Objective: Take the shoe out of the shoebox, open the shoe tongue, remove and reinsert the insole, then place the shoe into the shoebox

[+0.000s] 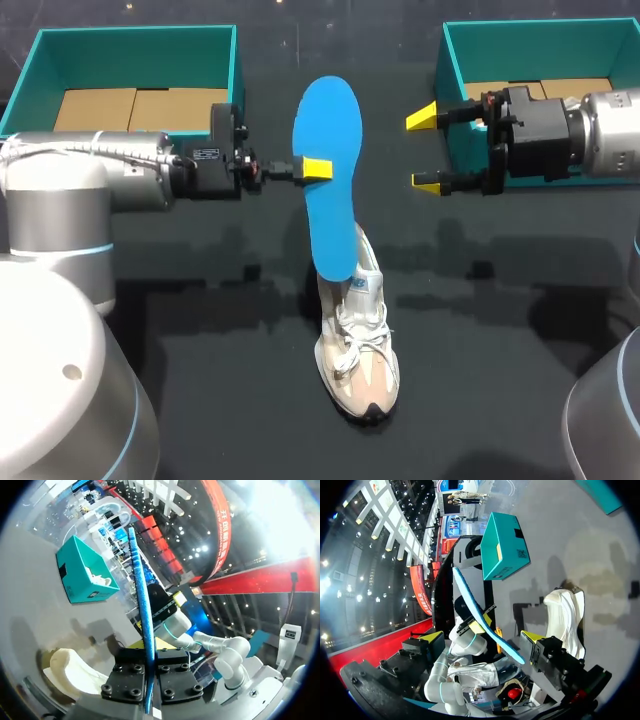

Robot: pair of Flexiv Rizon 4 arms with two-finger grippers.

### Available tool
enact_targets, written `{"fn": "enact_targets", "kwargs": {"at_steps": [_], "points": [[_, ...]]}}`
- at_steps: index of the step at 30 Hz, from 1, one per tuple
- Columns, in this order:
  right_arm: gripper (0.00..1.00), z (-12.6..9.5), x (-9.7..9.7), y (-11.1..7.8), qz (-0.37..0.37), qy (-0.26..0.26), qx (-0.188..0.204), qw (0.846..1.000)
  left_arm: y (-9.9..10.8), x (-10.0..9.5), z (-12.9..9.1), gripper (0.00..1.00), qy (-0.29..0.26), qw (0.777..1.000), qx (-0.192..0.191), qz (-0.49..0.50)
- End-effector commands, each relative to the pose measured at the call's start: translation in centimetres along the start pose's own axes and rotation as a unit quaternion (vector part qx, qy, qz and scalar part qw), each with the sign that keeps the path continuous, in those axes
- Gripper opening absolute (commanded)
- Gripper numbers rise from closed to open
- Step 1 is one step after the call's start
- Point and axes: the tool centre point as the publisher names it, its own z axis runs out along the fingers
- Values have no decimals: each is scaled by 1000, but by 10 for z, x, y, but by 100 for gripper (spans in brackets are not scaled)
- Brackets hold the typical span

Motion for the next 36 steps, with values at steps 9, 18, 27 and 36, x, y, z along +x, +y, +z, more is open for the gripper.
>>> {"fn": "enact_targets", "kwargs": {"at_steps": [9,18,27,36], "points": [[100,1,0,0,1,-1,0,1000,-1,10,-2,0,-24,990,-32,138],[100,1,0,0,1,-1,0,1000,-2,13,-4,0,-49,967,-39,246],[100,1,0,0,1,-1,0,1000,-5,11,-2,0,-76,928,-46,361],[100,1,0,0,1,-1,0,1000,-13,21,-1,0,-58,903,-47,423]]}}
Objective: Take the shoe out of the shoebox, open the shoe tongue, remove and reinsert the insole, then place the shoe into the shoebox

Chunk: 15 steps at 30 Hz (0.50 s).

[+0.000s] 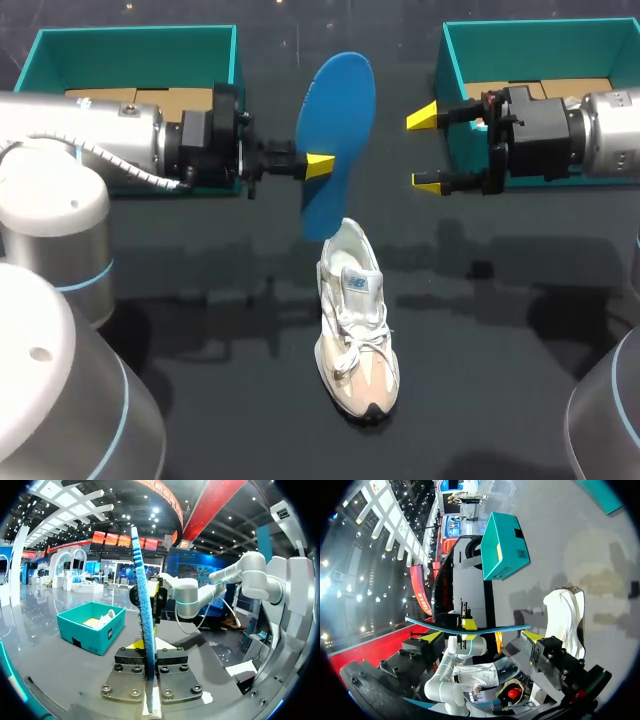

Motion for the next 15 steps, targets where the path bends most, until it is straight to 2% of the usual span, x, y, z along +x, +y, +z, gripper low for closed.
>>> {"fn": "enact_targets", "kwargs": {"at_steps": [1,5,15], "points": [[100,1,0,0,1,-2,-1,1000,-6,-1,-3,0,9,1000,12,20],[100,1,0,0,1,-2,-1,1000,-10,0,-3,0,20,998,22,55],[100,1,0,0,1,-2,-1,1000,-29,1,-4,0,29,988,20,153]]}}
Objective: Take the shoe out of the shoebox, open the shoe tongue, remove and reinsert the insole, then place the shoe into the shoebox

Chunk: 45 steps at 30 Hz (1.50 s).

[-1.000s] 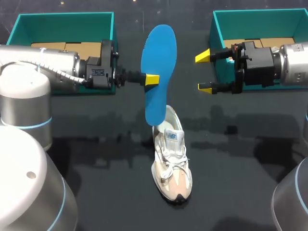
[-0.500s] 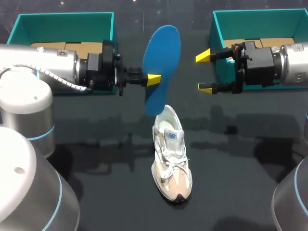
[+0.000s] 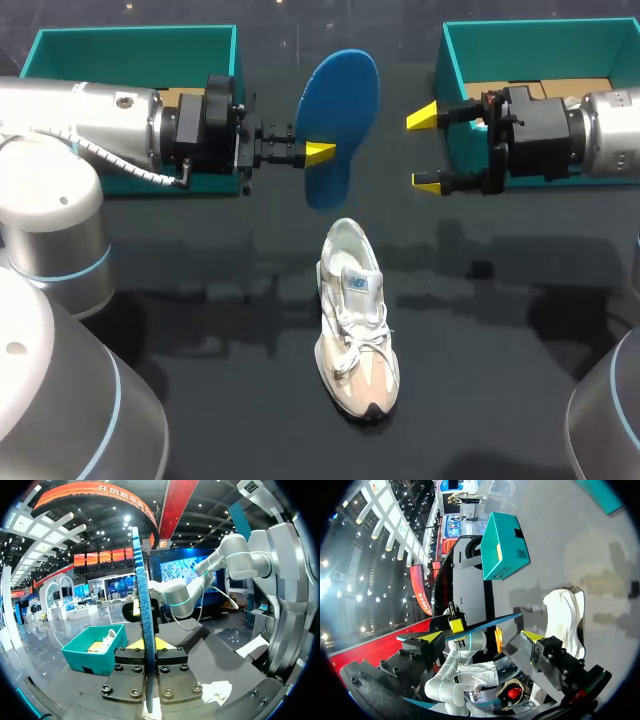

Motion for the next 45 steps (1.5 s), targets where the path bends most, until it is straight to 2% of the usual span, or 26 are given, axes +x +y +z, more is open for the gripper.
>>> {"fn": "enact_targets", "kwargs": {"at_steps": [1,4,6,20,24,25,30,35,37,39,42,45], "points": [[100,2,0,0,0,-1,-1,1000,-6,-2,-1,0,3,1000,-4,19],[100,2,0,0,0,-1,-1,1000,-8,-3,-1,0,8,999,-10,38],[100,2,0,0,0,-1,-1,1000,-7,-4,0,0,27,998,-34,42],[100,2,0,0,0,-1,-1,1000,-7,-4,0,0,27,998,-34,42],[100,2,0,0,0,-1,-1,1000,-8,2,-2,0,27,991,-7,134],[100,2,0,0,0,-1,-1,1000,-8,2,-2,0,24,989,-16,146],[100,2,0,0,0,-1,-1,1000,-10,8,0,0,23,973,-23,230],[100,2,0,0,0,-1,-1,1000,-11,8,0,0,12,946,-34,323],[100,2,0,0,0,-1,-1,1000,-11,4,-2,0,5,935,-19,354],[100,2,0,0,0,-1,-1,1000,-10,0,-6,0,10,923,16,385],[100,2,0,0,0,-1,-1,1000,-5,-6,-10,0,14,905,44,422],[100,2,0,0,0,-1,-1,1000,-4,-8,-10,0,17,902,49,428]]}}
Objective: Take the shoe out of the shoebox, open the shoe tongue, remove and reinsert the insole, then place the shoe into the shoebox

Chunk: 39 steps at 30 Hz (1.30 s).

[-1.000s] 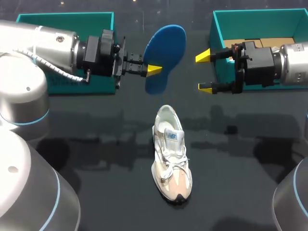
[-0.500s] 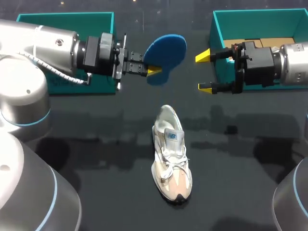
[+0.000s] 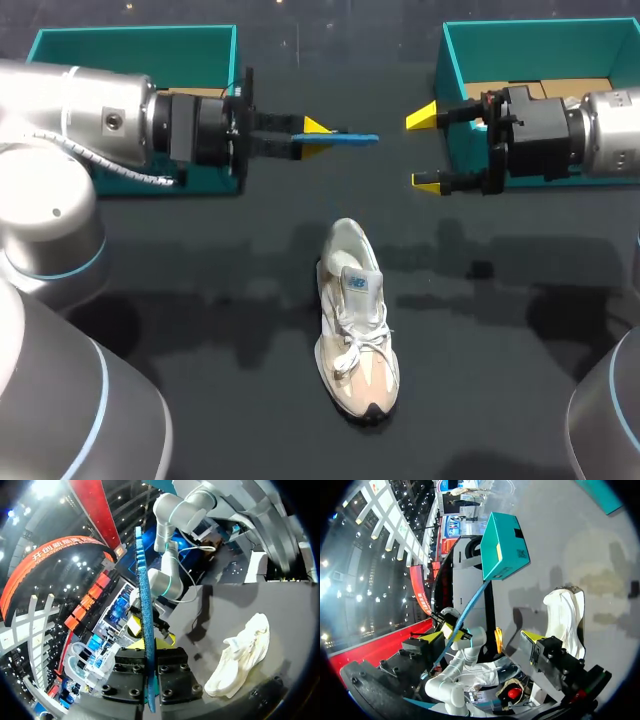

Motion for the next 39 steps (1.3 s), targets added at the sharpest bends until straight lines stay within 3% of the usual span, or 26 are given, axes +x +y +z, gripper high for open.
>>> {"fn": "enact_targets", "kwargs": {"at_steps": [1,12,17,27,39], "points": [[100,1,0,0,0,-1,-1,1000,10,5,-3,0,-11,998,46,49],[100,1,0,0,0,-1,-1,1000,10,5,-3,0,-11,998,46,49],[100,1,0,0,0,-1,-1,1000,11,15,7,0,-13,986,10,164],[100,1,0,0,0,-1,-1,1000,24,11,17,0,-52,958,-12,283],[100,13,1,-14,-54,-9,17,998,37,7,31,0,-54,948,-20,314]]}}
